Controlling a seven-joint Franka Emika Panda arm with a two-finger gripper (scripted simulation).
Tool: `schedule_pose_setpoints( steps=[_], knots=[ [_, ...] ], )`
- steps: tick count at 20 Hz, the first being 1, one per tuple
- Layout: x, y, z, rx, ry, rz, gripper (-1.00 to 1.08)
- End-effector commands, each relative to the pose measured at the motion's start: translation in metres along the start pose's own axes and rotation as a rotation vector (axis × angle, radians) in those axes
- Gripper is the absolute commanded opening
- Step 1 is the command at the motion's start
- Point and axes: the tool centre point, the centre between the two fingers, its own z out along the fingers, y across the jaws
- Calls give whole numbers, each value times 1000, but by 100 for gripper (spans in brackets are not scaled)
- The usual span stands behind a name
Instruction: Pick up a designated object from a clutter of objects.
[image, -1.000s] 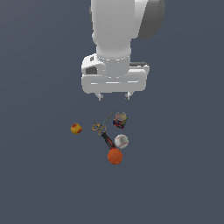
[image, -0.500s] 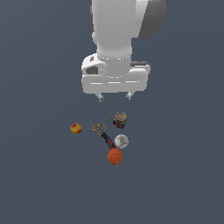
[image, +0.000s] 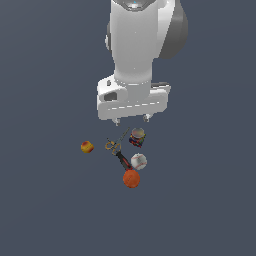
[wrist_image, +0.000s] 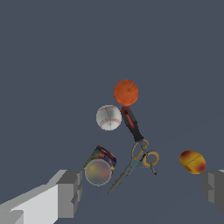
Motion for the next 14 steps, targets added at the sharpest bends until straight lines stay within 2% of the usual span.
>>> schedule_pose_setpoints(
  steps=[1,14],
  knots=[
    [4,-1,12,-4,-3,-56,100],
    [25,-10,98,-18,-18,-441,100]
  ],
)
